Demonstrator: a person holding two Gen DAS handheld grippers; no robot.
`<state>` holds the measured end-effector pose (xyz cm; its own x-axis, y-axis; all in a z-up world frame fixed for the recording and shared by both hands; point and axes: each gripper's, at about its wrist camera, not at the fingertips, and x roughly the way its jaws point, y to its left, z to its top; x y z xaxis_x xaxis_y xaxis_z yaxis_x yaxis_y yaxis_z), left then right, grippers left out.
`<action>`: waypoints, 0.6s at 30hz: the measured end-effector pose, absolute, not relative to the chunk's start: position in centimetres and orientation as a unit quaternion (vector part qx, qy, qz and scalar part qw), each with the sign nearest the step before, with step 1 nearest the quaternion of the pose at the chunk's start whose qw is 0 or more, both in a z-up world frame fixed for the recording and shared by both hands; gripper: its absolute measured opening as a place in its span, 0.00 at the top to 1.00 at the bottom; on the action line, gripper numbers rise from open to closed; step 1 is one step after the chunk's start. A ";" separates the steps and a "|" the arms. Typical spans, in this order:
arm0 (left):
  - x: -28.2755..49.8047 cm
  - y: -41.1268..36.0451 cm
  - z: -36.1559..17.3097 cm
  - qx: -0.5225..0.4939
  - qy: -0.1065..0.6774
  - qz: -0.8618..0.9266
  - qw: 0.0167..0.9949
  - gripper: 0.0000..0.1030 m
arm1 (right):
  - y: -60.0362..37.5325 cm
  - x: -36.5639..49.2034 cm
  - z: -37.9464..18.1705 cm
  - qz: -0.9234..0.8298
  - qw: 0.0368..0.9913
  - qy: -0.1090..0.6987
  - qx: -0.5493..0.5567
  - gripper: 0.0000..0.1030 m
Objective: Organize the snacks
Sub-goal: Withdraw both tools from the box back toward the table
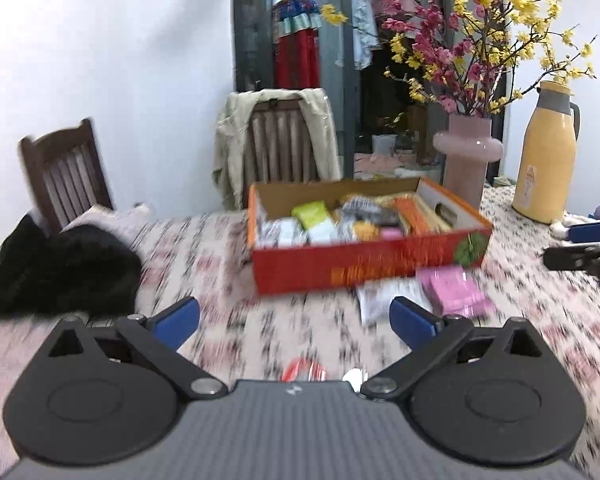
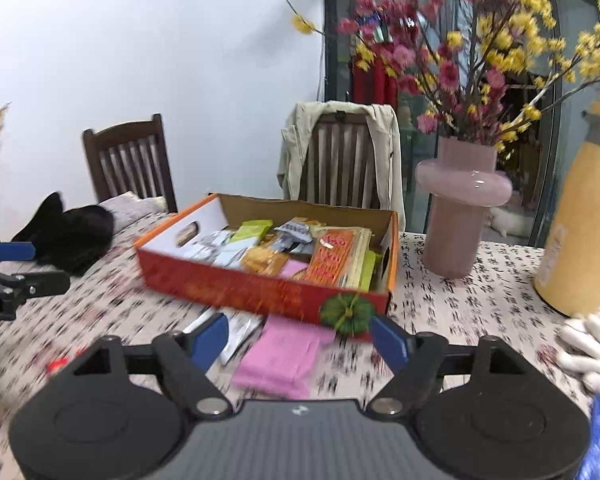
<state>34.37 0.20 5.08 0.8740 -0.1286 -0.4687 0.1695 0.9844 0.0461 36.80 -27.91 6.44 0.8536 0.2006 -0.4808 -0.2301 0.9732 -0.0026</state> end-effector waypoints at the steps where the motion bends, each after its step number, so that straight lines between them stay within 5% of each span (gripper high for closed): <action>1: 33.1 0.6 4.9 0.041 0.241 -0.071 0.967 0.00 | -27.8 35.3 6.3 0.112 0.963 0.245 -0.032 0.23; 18: 19.2 4.5 1.5 0.004 0.271 0.005 0.963 0.00 | -26.7 18.4 0.0 0.062 0.959 0.272 0.038 0.17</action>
<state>19.24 4.48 1.51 0.8535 0.0123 -0.5210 -0.0081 0.9999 0.0103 18.39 -26.68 0.03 0.8441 0.1404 -0.5174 -0.0988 0.9893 0.1072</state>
